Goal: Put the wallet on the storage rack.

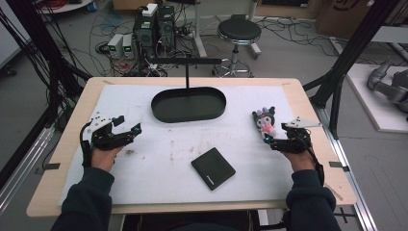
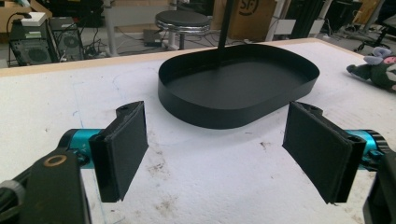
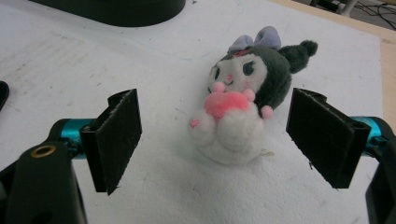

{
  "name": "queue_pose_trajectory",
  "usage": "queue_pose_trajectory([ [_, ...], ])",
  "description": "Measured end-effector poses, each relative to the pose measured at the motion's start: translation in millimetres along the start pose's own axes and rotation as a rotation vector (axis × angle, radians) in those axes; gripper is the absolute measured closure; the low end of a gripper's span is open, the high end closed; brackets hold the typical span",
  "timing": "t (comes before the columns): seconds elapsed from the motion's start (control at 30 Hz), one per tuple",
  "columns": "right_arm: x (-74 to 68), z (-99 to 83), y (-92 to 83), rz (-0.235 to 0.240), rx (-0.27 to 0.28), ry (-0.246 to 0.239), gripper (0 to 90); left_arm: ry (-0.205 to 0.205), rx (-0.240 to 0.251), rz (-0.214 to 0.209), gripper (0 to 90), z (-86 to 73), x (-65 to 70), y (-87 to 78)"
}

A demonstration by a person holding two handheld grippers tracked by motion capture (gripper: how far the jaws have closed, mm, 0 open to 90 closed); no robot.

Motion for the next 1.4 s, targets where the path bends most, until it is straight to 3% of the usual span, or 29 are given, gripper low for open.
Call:
queue_pose_trajectory([
  [0.4, -1.9, -0.7, -3.8, 0.009, 0.015, 0.017, 18.3, -0.006, -0.007, 0.01, 23.1, -1.2, -1.3, 2.3],
  [0.6, -15.4, 5.8, -5.5, 0.053, 0.026, -0.01, 23.3, 0.0, -0.005, 0.006, 23.1, -0.6, -0.8, 1.4],
  [0.67, -26.9, 10.5, -5.9, 0.082, 0.035, -0.036, 24.0, -0.001, -0.005, 0.007, 23.1, -0.2, 0.1, 0.3],
  [0.87, -50.4, 17.4, -3.4, 0.164, 0.049, -0.026, 28.5, 0.0, -0.011, 0.0, 23.1, -0.9, 1.3, 0.0],
  [0.9, -62.9, 17.4, 1.9, 0.22, 0.035, -0.027, 30.6, 0.001, -0.016, -0.001, 23.1, -1.4, 1.2, 0.3],
  [0.93, -62.9, 17.4, 1.9, 0.22, 0.035, -0.027, 30.6, 0.0, -0.016, 0.0, 23.1, -1.6, 1.2, 0.8],
  [0.97, -75.4, 16.6, 9.1, 0.266, 0.013, -0.046, 34.6, 0.002, -0.025, 0.0, 23.1, -2.3, 0.7, 1.6],
  [1.03, -81.6, 16.2, 12.9, 0.288, 0.003, -0.053, 35.8, 0.0, -0.027, 0.002, 23.1, -2.8, 0.4, 2.0],
  [1.07, -93.8, 14.9, 20.1, 0.323, -0.022, -0.069, 37.4, -0.002, -0.03, 0.003, 23.1, -3.2, 0.1, 2.4],
  [1.13, -99.5, 14.2, 23.3, 0.323, -0.027, -0.092, 38.9, -0.002, -0.038, 0.004, 23.2, -3.9, -0.5, 2.5],
  [1.17, -110.2, 12.7, 27.2, 0.346, -0.042, -0.118, 42.0, -0.003, -0.041, 0.005, 23.1, -4.4, -0.3, 2.6],
  [1.27, -123.5, 10.2, 29.6, 0.409, -0.065, -0.127, 47.4, -0.001, -0.043, 0.003, 23.3, -5.0, 0.6, 2.8],
  [1.33, -126.2, 9.5, 29.8, 0.419, -0.074, -0.139, 49.3, -0.001, -0.045, 0.003, 23.3, -5.2, 0.7, 2.8],
  [1.4, -131.4, 7.5, 31.8, 0.459, -0.089, -0.131, 53.6, -0.004, -0.047, -0.002, 23.3, -5.9, 0.9, 3.3],
])
Point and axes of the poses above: each handheld gripper's, and its own axes: y roughly forward along the jaws, z roughly out of its top, x roughly to its right, the point moved 3 cm from there along y, roughly forward along the jaws, and after that the axes turned 7 degrees about -z, right-handed, at the moved point
